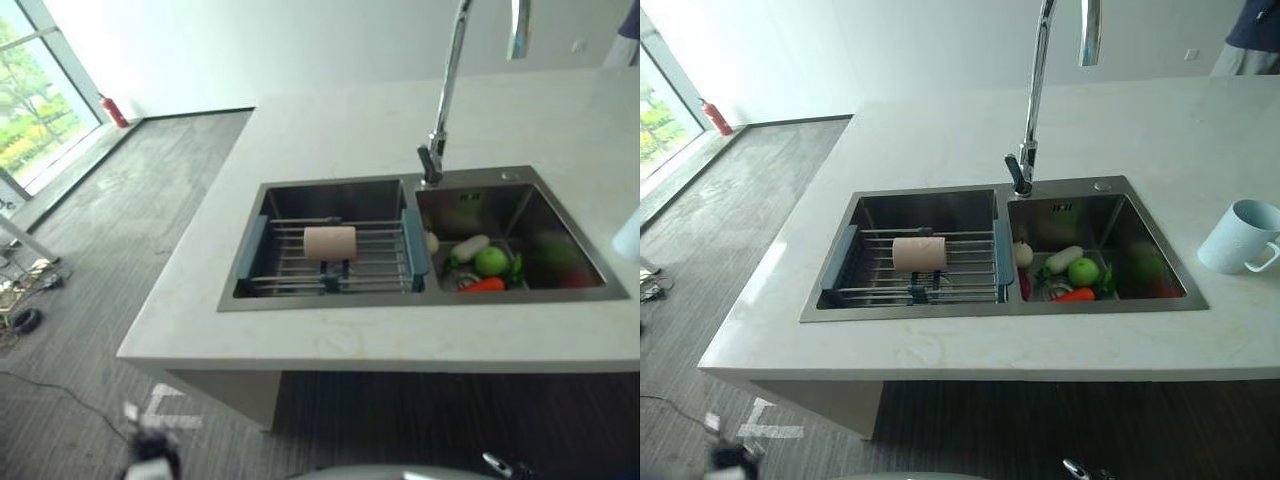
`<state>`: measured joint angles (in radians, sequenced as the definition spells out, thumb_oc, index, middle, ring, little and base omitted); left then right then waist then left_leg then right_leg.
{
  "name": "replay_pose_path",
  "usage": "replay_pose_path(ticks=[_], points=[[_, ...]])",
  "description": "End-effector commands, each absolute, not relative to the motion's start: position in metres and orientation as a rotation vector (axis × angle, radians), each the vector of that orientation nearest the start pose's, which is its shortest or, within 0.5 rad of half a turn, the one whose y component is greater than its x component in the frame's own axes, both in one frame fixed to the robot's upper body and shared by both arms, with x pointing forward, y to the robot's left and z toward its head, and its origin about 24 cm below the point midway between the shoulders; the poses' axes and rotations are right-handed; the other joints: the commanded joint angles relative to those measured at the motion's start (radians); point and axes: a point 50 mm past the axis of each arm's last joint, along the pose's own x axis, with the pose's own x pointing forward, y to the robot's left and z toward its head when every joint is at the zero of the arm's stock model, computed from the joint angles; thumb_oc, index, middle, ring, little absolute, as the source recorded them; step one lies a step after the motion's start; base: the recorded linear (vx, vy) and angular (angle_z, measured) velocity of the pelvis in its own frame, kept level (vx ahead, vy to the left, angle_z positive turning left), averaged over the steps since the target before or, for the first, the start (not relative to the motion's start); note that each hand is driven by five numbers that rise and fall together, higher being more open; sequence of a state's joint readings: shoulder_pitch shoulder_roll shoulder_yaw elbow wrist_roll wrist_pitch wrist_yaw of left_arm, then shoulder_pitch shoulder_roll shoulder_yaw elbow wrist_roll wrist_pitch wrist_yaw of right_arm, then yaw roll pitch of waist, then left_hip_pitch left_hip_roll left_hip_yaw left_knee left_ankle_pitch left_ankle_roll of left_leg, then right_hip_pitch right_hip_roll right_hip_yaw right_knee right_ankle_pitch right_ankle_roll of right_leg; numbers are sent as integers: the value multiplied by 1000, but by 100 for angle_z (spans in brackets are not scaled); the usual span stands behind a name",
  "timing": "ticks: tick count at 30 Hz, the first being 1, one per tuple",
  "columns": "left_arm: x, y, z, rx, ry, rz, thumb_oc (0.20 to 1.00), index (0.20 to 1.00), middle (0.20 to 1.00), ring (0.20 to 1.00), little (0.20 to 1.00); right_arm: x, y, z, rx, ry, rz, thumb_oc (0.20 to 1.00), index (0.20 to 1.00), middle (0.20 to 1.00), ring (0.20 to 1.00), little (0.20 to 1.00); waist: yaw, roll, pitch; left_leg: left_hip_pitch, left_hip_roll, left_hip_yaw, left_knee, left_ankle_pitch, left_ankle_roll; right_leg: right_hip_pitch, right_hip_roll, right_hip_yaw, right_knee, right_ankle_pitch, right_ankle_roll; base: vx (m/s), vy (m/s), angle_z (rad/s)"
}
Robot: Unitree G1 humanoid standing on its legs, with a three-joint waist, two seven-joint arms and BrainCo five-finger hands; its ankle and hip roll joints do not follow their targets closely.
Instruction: Place the dishes in the dishwasher.
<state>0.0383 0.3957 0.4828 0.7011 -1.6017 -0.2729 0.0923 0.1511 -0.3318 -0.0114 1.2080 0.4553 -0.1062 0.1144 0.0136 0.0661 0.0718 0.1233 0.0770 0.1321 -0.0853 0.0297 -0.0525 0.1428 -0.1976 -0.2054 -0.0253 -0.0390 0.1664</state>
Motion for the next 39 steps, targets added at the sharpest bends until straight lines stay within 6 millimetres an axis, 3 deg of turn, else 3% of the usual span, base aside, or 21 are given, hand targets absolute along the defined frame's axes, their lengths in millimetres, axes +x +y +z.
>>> replay_pose_path(ticks=[1,2,3,5,6,7,8,10,12,14,16,18,19,23,27,29,31,39], points=[[130,430,25,-846,-541,1541,1000,1000,1000,1000,1000,55,-263,-156,220,1077,-434,1000,1000,1000,1000,1000,9,-38,12,-26,18,-49,68,-77,-6,-26,-24,-31,26,11,4,18,-40,0],[128,440,46,-717,-598,1569,1000,1000,1000,1000,1000,55,-262,-156,216,1079,-426,1000,1000,1000,1000,1000,9,-37,9,-25,18,-49,67,-78,-7,-23,-22,-31,24,10,2,45,-54,-4],[130,462,125,-396,-769,1575,1000,1000,1000,1000,1000,55,-260,-156,209,1080,-411,1000,1000,1000,1000,1000,6,-35,3,-18,19,-41,65,-80,-8,-18,-21,-34,17,12,2,43,-46,-7],[131,464,163,-229,-859,1560,1000,1000,1000,1000,1000,55,-260,-156,215,1077,-416,1000,1000,1000,1000,1000,5,-35,0,-16,19,-35,64,-81,-10,-15,-21,-36,12,14,2,37,-43,-5],[137,461,226,61,-958,1450,1000,1000,1000,1000,1000,54,-262,-155,230,1075,-428,1000,1000,1000,1000,1000,1,-31,-7,-13,18,-27,63,-82,-13,-12,-20,-36,9,16,2,38,-39,-3],[149,452,259,196,-984,1303,1000,1000,1000,1000,1000,54,-262,-155,231,1081,-423,1000,1000,1000,1000,1000,-7,-28,-11,-11,17,-19,63,-83,-13,-13,-17,-33,10,15,2,33,-30,-2],[152,450,263,218,-990,1271,1000,1000,1000,1000,1000,54,-262,-155,232,1082,-422,1000,1000,1000,1000,1000,-8,-28,-11,-11,17,-18,63,-83,-13,-13,-17,-32,11,15,2,0,0,0],[182,426,294,359,-951,1009,1000,1000,1000,1000,1000,52,-262,-156,228,1095,-408,1000,1000,1000,1000,1000,-23,-24,-15,-9,16,-7,66,-85,-13,-17,-15,-21,17,14,5,21,3,-4],[200,410,301,404,-910,854,1000,1000,1000,1000,1000,50,-262,-156,231,1102,-405,1000,1000,1000,1000,1000,-26,-24,-16,-10,14,-4,68,-87,-12,-21,-13,-15,21,13,6,9,4,-2],[235,373,301,510,-798,586,1000,1000,1000,1000,1000,48,-260,-157,225,1112,-383,1000,1000,1000,1000,1000,-40,-24,-17,-9,11,1,69,-89,-11,-27,-10,1,28,14,11,41,8,-6],[262,347,293,540,-685,373,1000,1000,1000,1000,1000,47,-260,-157,220,1116,-370,1000,1000,1000,1000,1000,-53,-24,-17,-6,9,7,68,-90,-7,-35,-7,18,33,16,17,52,1,-24],[285,322,277,427,-578,149,1000,1000,1000,1000,1000,46,-260,-157,221,1117,-367,1000,1000,1000,1000,1000,-63,-25,-13,-5,9,14,69,-93,-3,-42,-7,32,38,18,21,75,-5,-26],[298,301,265,436,-516,66,1000,1000,1000,1000,1000,46,-260,-158,268,1112,-397,1000,1000,1000,1000,1000,-74,-26,-9,-3,9,18,68,-93,-1,-46,-8,41,40,21,26,85,-2,-18],[314,276,250,471,-425,-16,1000,1000,1000,1000,1000,40,-267,-157,349,1102,-503,1000,1000,1000,1000,1000,-98,-25,-2,2,11,43,53,-87,1,-57,-13,49,32,37,38,110,24,-21],[325,279,233,679,-315,47,1000,1000,1000,1000,1000,45,-270,-154,328,1081,-538,1000,1000,1000,1000,1000,-126,-25,33,-38,13,64,62,-84,4,-107,-25,71,36,56,54,10,45,-17],[327,280,234,691,-312,64,1000,1000,1000,1000,1000,48,-275,-153,355,1065,-566,1000,1000,1000,1000,1000,-130,-24,43,-57,15,66,66,-81,2,-125,-27,76,36,61,55,-143,61,-16],[335,278,243,770,-325,132,1000,1000,1000,1000,1000,76,-295,-140,347,967,-577,1000,1000,1000,1000,1000,-135,-20,113,-150,12,59,78,-63,-4,-203,-33,95,32,82,55,-352,89,-12],[343,278,246,1033,-236,131,1000,1000,1000,1000,1000,91,-299,-134,339,933,-526,1000,1000,1000,1000,1000,-133,-27,166,-199,22,50,87,-38,-20,-224,-32,76,13,98,55,-90,-7,0]])
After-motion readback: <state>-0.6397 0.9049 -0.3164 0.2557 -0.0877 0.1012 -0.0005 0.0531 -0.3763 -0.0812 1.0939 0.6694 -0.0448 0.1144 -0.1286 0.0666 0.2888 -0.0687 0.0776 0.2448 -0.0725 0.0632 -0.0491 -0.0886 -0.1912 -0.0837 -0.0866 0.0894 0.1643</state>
